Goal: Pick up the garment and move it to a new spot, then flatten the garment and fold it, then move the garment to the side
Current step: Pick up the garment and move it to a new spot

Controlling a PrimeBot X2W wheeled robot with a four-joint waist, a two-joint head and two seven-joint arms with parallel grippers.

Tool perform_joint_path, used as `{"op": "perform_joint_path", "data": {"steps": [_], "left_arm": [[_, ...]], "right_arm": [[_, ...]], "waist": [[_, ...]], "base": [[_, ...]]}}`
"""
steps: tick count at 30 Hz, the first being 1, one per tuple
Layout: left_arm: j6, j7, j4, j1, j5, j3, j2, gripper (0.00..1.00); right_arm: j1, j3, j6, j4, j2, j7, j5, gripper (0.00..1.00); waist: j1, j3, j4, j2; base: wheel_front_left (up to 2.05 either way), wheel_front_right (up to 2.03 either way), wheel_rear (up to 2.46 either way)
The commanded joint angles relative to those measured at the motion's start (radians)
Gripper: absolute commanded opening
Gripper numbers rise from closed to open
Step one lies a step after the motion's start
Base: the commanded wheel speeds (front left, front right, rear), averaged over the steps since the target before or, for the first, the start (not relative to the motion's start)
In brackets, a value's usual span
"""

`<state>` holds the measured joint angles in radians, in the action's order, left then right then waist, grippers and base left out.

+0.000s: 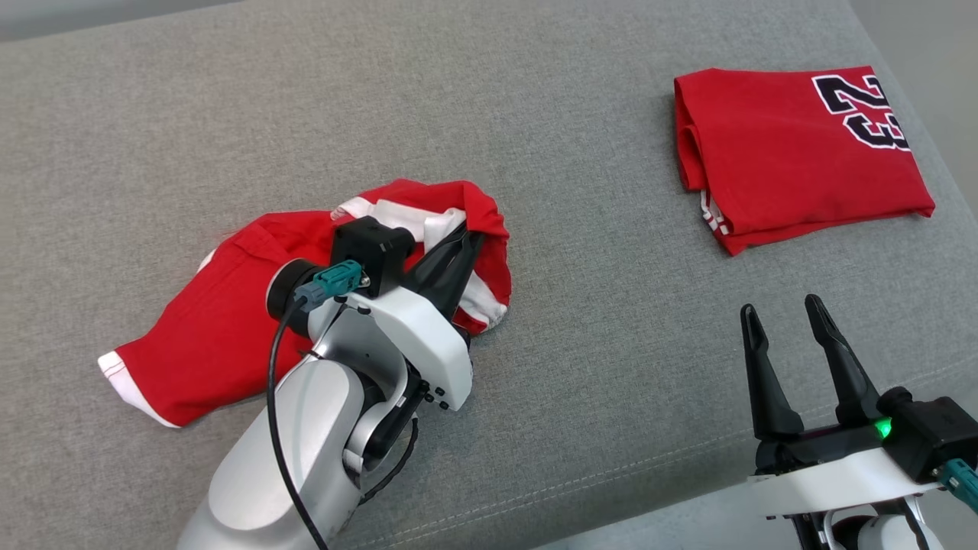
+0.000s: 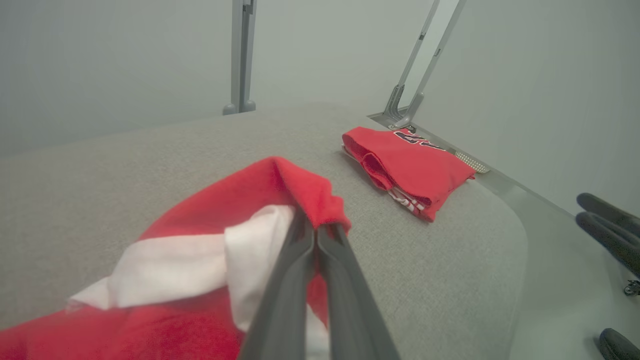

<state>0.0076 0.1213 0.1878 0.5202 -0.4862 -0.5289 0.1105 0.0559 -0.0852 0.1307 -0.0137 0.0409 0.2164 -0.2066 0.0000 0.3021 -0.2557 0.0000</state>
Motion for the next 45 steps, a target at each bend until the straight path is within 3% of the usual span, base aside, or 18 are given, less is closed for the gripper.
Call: {"op": "perform_joint_path", "data": {"steps": [1,2,3,4,10,14,20,31,36,45], "left_arm": [[-0.006,-0.022,0.014,0.043,-0.001,0.035,0.007,0.00],[-0.008,-0.027,0.035,0.046,-0.006,0.036,0.004,0.00],[-0.011,-0.024,0.057,0.048,-0.011,0.034,0.001,0.34],[-0.013,-0.032,0.073,0.053,-0.011,0.033,-0.001,1.00],[-0.033,-0.098,0.116,0.055,-0.006,0.018,-0.010,1.00],[-0.024,-0.127,0.084,0.029,0.010,0.015,0.006,1.00],[0.048,-0.179,-0.044,-0.052,0.058,0.052,0.085,1.00],[0.165,-0.283,-0.175,-0.238,0.039,0.256,0.248,1.00],[0.158,-0.334,-0.183,-0.336,0.006,0.332,0.304,1.00],[0.144,-0.381,-0.203,-0.518,0.002,0.448,0.316,1.00]], "right_arm": [[0.026,-0.027,0.000,-0.011,0.009,0.018,-0.010,1.00],[0.028,-0.025,0.000,-0.007,0.009,0.020,-0.012,1.00],[0.029,-0.024,0.000,-0.004,0.009,0.022,-0.013,1.00],[0.031,-0.025,0.000,0.000,0.009,0.024,-0.014,1.00],[0.043,-0.023,0.000,0.018,0.009,0.030,-0.009,1.00],[0.042,-0.020,0.000,0.021,0.009,0.030,-0.001,1.00],[0.029,-0.014,0.000,0.024,0.009,0.021,0.015,1.00],[-0.001,-0.011,0.000,0.017,0.009,-0.008,0.041,1.00],[-0.025,-0.005,0.000,0.018,0.011,-0.024,0.046,1.00],[-0.096,0.011,0.000,0.008,0.017,-0.052,0.048,1.00]], "waist": [[0.0000,0.026,-0.022,0.0000],[0.0000,0.028,-0.021,0.0000],[0.0000,0.029,-0.018,0.0000],[0.0000,0.029,-0.015,0.0000],[0.0000,0.011,0.021,0.0000],[0.0000,-0.009,0.043,0.0000],[0.0000,-0.056,0.098,0.0000],[0.0000,-0.142,0.195,0.0000],[0.0000,-0.184,0.234,0.0000],[0.0000,-0.257,0.286,0.0000]], "base": [[0.00,0.00,0.00],[0.00,0.00,0.00],[0.00,0.00,0.00],[0.00,0.00,0.00],[0.00,0.00,0.00],[0.00,0.00,0.00],[0.00,0.00,0.00],[0.00,0.00,0.00],[0.00,0.00,0.00],[0.00,0.00,0.00]]}}
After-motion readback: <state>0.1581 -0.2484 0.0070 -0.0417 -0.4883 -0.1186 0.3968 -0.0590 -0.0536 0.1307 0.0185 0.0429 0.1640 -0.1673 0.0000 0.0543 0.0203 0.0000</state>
